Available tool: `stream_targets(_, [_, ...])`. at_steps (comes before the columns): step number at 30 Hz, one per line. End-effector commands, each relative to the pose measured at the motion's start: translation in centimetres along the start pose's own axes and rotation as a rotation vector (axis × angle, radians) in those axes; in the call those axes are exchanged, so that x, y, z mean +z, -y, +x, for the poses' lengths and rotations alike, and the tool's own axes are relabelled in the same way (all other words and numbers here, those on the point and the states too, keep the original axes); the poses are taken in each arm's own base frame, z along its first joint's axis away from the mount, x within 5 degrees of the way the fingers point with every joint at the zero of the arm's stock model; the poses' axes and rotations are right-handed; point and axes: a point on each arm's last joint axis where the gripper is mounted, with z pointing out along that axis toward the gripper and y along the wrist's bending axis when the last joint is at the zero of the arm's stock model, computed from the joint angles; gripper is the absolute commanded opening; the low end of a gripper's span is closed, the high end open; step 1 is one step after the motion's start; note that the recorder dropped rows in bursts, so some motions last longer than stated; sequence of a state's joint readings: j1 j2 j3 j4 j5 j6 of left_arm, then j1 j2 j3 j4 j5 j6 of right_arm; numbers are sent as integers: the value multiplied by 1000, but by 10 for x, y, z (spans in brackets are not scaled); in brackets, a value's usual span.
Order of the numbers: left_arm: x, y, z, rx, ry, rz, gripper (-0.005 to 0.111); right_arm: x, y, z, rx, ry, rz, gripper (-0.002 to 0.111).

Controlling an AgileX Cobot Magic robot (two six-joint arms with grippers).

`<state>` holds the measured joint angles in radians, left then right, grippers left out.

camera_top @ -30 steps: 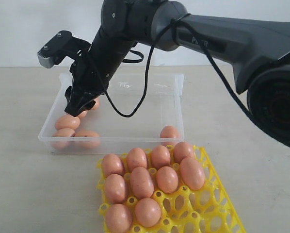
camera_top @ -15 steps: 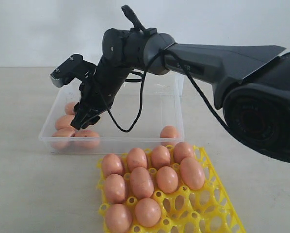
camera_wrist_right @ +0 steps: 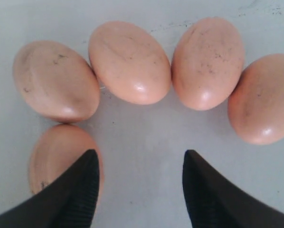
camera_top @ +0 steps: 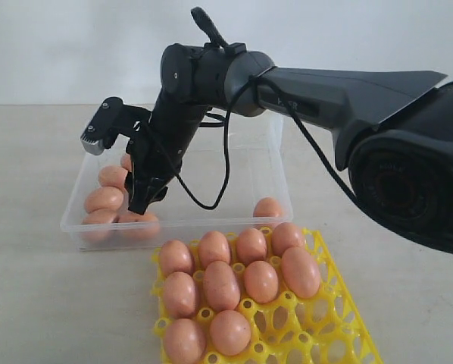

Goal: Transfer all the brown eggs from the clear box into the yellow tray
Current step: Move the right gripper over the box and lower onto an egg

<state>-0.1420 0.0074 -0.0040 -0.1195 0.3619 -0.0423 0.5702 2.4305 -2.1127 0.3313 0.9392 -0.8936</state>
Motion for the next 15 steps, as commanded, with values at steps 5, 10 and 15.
stream_targets(5, [1, 0, 1, 8, -1, 0, 4, -13, -5, -4, -50, 1, -48, 53])
stream_targets(10, [1, 0, 1, 8, -1, 0, 4, -25, -7, -8, -60, 6, -49, 53])
stream_targets(15, [1, 0, 1, 8, -1, 0, 4, -40, -11, -16, -44, 49, -73, 53])
